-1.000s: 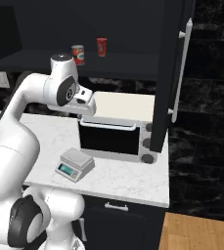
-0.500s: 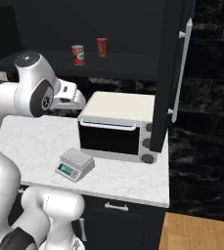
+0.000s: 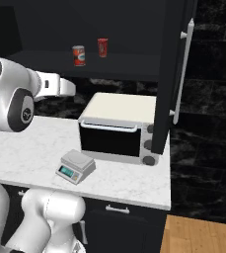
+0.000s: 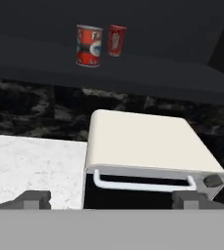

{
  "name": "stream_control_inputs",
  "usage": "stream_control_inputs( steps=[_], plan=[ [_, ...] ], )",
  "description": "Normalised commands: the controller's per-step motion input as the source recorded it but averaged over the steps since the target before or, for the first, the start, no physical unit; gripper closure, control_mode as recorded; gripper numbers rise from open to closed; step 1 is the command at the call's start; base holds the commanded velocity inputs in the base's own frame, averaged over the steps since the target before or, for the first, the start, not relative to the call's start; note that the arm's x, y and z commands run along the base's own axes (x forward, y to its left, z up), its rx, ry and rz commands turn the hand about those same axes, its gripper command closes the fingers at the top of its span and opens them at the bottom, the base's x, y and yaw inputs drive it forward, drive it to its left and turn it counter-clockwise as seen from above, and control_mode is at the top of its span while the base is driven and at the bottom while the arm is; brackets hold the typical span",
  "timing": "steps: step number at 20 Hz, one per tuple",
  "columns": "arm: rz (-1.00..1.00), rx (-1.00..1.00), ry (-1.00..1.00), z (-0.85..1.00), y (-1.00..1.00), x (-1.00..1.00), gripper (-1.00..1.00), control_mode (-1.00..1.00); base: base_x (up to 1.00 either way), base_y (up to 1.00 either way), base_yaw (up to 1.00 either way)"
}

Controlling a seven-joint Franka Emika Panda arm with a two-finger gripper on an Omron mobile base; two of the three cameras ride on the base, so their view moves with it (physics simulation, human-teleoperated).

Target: Pick the canned food and place it on the digital scale for weighing, and close the cabinet.

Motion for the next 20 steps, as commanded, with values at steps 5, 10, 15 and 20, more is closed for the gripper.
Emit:
stream_control_inputs(
  steps=[5,10,15,20],
  plan=[
    [0.00,0.00,-0.13,0.81,0.01,0.00,-1.00,-1.00,0.00,0.00,0.00],
    [0.00,0.01,-0.02,0.54,0.07,0.00,-1.00,-1.00,0.00,0.00,0.00],
    [0.00,0.02,-0.03,0.25,0.09,0.16,-1.00,-1.00,0.00,0.00,0.00],
    [0.00,0.10,0.02,0.00,0.00,0.50,-1.00,-1.00,0.00,0.00,0.00]
  ],
)
